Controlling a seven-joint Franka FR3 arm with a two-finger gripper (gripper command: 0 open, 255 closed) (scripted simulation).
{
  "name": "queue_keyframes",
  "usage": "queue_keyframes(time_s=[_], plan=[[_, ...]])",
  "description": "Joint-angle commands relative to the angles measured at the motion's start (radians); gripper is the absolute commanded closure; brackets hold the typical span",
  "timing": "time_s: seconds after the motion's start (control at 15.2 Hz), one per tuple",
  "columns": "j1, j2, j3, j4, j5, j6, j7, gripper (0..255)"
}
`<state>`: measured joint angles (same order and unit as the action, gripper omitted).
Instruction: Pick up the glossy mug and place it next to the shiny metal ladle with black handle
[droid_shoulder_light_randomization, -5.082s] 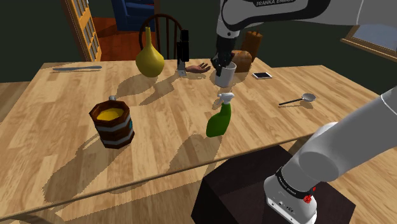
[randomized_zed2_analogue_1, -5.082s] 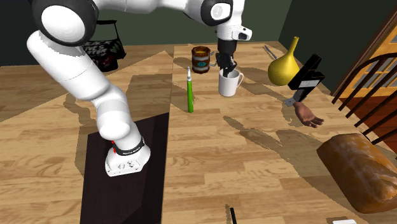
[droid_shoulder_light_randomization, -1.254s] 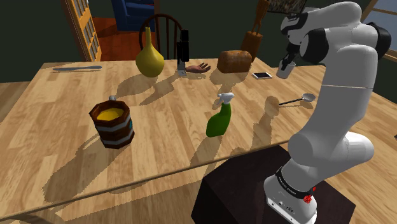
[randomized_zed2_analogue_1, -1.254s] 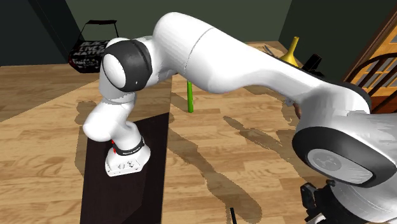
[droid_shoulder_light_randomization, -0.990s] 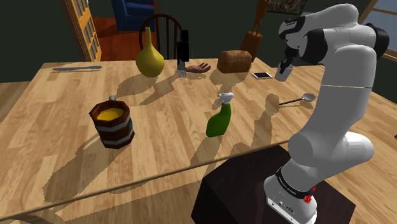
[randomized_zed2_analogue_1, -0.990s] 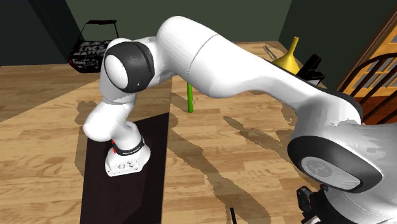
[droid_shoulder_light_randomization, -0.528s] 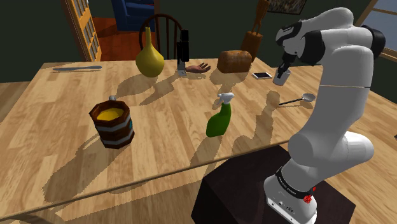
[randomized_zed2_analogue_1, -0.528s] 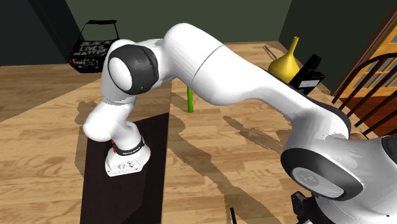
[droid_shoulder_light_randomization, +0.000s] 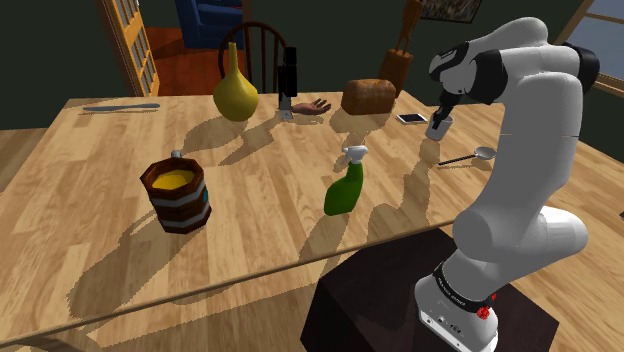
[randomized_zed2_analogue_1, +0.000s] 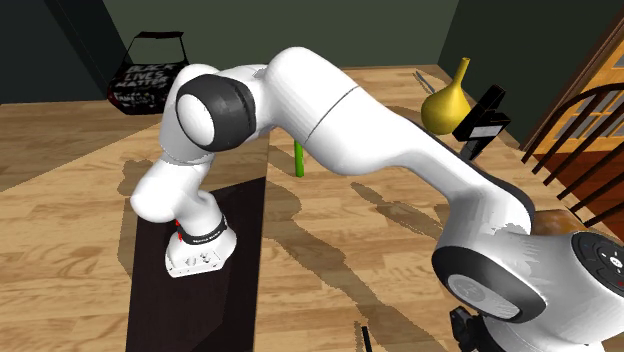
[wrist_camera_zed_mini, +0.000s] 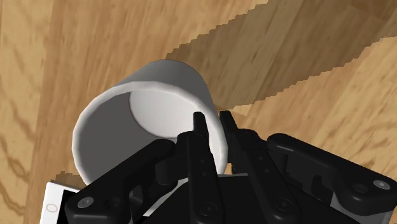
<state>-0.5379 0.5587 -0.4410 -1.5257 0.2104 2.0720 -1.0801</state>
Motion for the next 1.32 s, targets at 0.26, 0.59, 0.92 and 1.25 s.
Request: queue_keyframes(time_s=[0.26, 0.59, 0.92, 1.25], plan=[[0.0, 0.001, 0.0, 0.0, 0.0, 0.001, 0.0, 255], [0.0, 0.001, 0.0, 0.0, 0.0, 0.001, 0.0, 0], [0.007, -0.046, -0.013, 0.059, -0.022, -0.1, 0.014, 0], [0.007, -0.046, -0.012, 0.059, -0.022, -0.1, 0.014, 0]])
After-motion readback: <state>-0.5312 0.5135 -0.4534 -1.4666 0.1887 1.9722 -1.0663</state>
